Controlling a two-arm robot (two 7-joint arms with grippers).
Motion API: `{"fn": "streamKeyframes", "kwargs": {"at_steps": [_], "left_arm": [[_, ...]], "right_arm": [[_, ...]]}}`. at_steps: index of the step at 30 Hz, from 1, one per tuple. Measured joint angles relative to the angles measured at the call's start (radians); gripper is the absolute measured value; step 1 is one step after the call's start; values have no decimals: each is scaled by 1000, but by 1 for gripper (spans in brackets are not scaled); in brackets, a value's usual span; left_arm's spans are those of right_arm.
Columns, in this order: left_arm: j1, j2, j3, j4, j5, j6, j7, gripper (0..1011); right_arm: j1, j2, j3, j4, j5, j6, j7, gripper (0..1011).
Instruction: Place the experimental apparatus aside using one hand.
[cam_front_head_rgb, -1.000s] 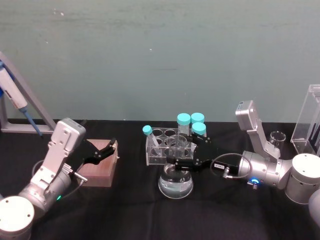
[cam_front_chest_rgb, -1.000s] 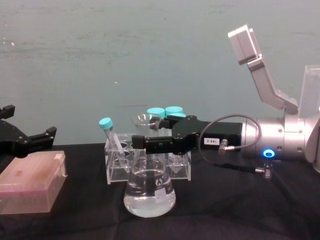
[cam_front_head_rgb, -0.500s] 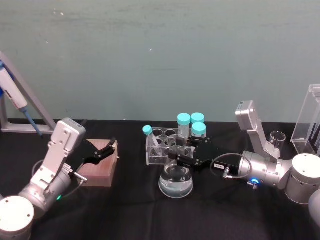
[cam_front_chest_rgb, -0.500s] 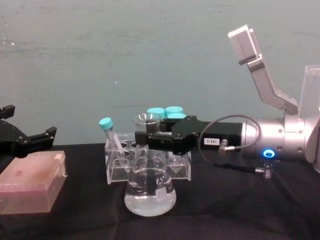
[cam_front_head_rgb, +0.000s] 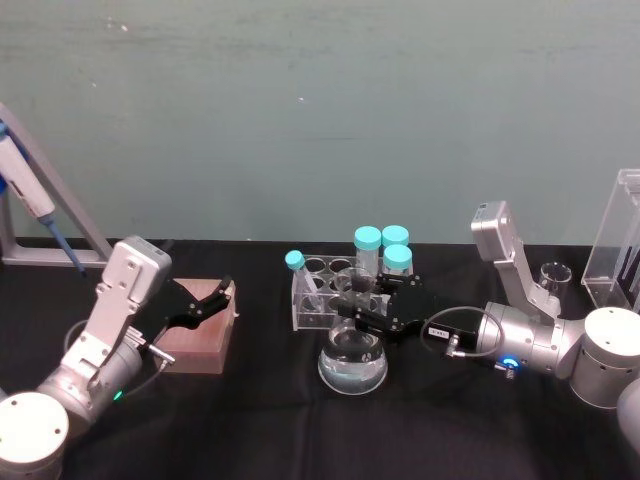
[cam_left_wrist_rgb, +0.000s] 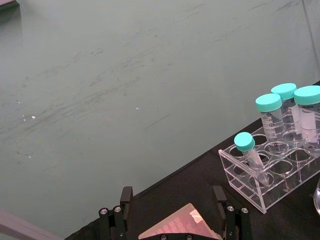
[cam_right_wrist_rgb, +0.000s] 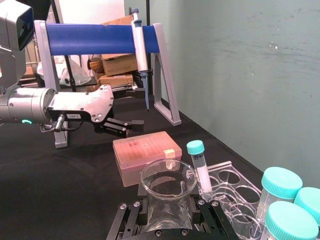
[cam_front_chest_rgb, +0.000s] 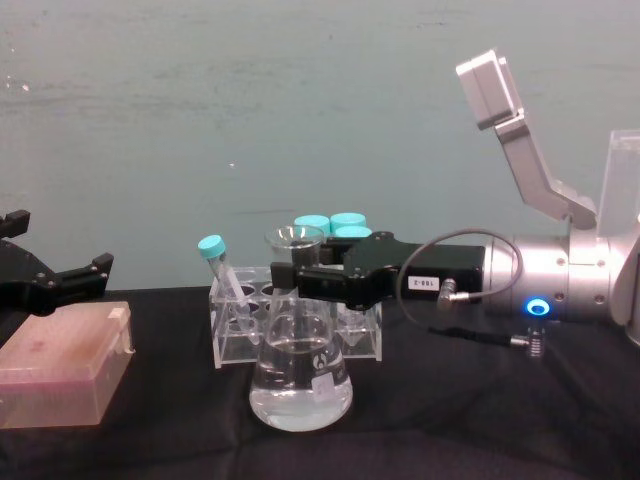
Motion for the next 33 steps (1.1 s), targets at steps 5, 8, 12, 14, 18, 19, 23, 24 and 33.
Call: {"fn": "streamKeyframes", "kwargs": {"at_steps": [5, 8, 12, 14, 18, 19, 23, 24, 33], "left_arm": [[0, 0, 0, 0, 0, 0, 0, 1000], [0, 0, 0, 0, 0, 0, 0, 1000], [0, 0, 0, 0, 0, 0, 0, 1000], [0, 0, 0, 0, 0, 0, 0, 1000], [0, 0, 0, 0, 0, 0, 0, 1000], [0, 0, 0, 0, 0, 0, 0, 1000], [0, 0, 0, 0, 0, 0, 0, 1000], [0, 0, 0, 0, 0, 0, 0, 1000], [0, 0, 0, 0, 0, 0, 0, 1000]], "right_arm": [[-6, 4, 0, -15, -6, 0, -2, 449], [-19, 12, 0, -42, -9, 5, -9, 449], [-29, 18, 2, -62, -9, 11, -13, 449], [-37, 23, 3, -78, -9, 14, -17, 448], [-48, 32, 5, -103, -5, 22, -24, 449], [-53, 37, 6, -115, -2, 27, -28, 449], [-63, 45, 7, -137, 3, 35, -37, 449], [-71, 51, 9, -156, 7, 43, -44, 448], [-118, 92, 15, -267, 27, 84, -86, 449]]}}
